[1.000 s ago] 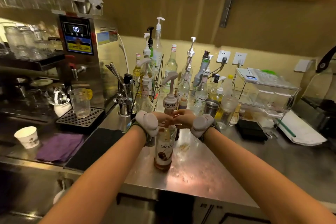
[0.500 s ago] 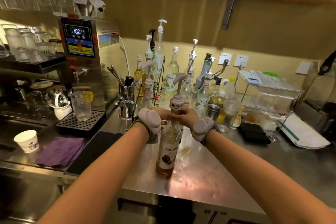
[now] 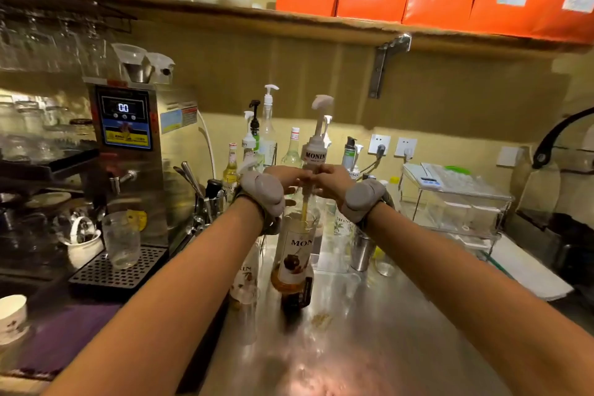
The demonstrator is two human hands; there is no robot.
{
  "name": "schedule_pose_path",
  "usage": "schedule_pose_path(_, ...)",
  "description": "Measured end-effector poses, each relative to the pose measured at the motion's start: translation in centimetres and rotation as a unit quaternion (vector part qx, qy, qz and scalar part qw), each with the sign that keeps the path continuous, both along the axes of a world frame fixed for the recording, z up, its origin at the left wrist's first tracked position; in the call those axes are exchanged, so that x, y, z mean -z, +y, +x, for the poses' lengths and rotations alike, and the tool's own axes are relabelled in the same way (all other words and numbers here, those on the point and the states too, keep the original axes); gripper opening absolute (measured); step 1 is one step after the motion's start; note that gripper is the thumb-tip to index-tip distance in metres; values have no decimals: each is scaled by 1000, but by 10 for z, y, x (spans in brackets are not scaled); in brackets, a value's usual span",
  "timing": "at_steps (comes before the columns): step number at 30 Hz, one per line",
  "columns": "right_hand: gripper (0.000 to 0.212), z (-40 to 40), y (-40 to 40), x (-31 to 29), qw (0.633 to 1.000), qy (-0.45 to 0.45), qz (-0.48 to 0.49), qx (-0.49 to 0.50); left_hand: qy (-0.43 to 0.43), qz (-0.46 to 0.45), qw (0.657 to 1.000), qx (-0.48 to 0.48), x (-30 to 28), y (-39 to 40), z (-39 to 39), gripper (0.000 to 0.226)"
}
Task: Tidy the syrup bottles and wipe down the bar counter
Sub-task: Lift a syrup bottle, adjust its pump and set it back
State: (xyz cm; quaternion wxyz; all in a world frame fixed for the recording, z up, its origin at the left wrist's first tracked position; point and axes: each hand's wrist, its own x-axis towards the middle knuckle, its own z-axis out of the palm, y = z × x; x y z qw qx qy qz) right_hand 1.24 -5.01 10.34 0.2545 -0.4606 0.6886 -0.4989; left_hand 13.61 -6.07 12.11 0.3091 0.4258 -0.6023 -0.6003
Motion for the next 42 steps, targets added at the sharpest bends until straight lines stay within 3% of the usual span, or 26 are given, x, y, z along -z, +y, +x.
schedule_pose_path(3,33,-6,-14,-11,1000,1,-17,6,12,-31,999,-32,-6,-15,-10,35)
schedule_pose_path(8,32,-17,-42,-21,999,-16,-43,6,28,-52,996,-59,-16,-44,-25,8)
schedule_pose_path(11,31,-25,-62,-24,998,-26,-54,2,21,-67,995,-75,-20,-66,-36,18)
schedule_pose_path(14,31,-34,-83,-27,998,-31,-61,-8,39,-72,993,-89,-24,-85,-47,5)
schedule_pose_path(18,28,-48,-108,-30,997,-19,-74,-12,71,-73,991,-86,-25,-111,-63,34)
schedule_pose_path(29,29,-87,-178,-27,995,-7,-101,-5,110,-82,980,-142,-29,-171,-110,35)
schedule_pose_path(42,25,-121,-250,9,995,45,-89,11,129,-51,974,-177,9,-245,-156,40)
